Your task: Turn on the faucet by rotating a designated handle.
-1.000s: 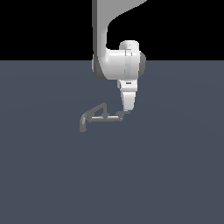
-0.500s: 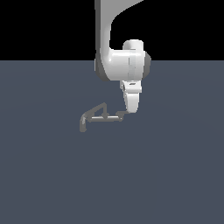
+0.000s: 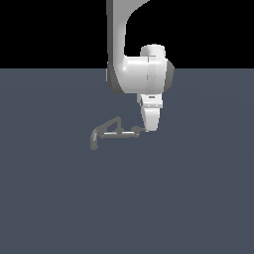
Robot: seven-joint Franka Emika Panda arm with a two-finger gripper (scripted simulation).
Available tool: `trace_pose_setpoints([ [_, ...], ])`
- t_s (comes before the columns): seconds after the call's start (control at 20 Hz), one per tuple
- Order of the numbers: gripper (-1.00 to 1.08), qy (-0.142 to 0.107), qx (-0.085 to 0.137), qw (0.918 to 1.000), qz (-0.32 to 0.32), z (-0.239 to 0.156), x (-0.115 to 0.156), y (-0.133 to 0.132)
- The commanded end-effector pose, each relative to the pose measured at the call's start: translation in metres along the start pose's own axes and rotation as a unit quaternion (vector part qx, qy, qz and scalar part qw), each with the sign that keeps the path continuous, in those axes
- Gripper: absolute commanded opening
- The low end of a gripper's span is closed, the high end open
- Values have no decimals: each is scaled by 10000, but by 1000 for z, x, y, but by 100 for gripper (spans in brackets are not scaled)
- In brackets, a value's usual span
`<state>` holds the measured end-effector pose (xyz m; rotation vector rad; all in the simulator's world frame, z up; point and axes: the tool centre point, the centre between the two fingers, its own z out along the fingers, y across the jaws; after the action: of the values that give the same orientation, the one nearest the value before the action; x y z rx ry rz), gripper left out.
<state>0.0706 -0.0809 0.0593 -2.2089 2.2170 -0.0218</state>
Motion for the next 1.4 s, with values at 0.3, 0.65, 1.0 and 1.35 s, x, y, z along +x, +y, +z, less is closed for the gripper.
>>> trace_pose_setpoints([
  [0.3,-100,-6,-32,10000,-5,-1,-11,16],
  [0.65,-100,-7,-85,10000,0,-2,-27,37],
  [1.0,-100,3,-88,10000,30,-2,-49,35],
  [1.35,-100,62,-119,9997,209,-1,-38,30],
])
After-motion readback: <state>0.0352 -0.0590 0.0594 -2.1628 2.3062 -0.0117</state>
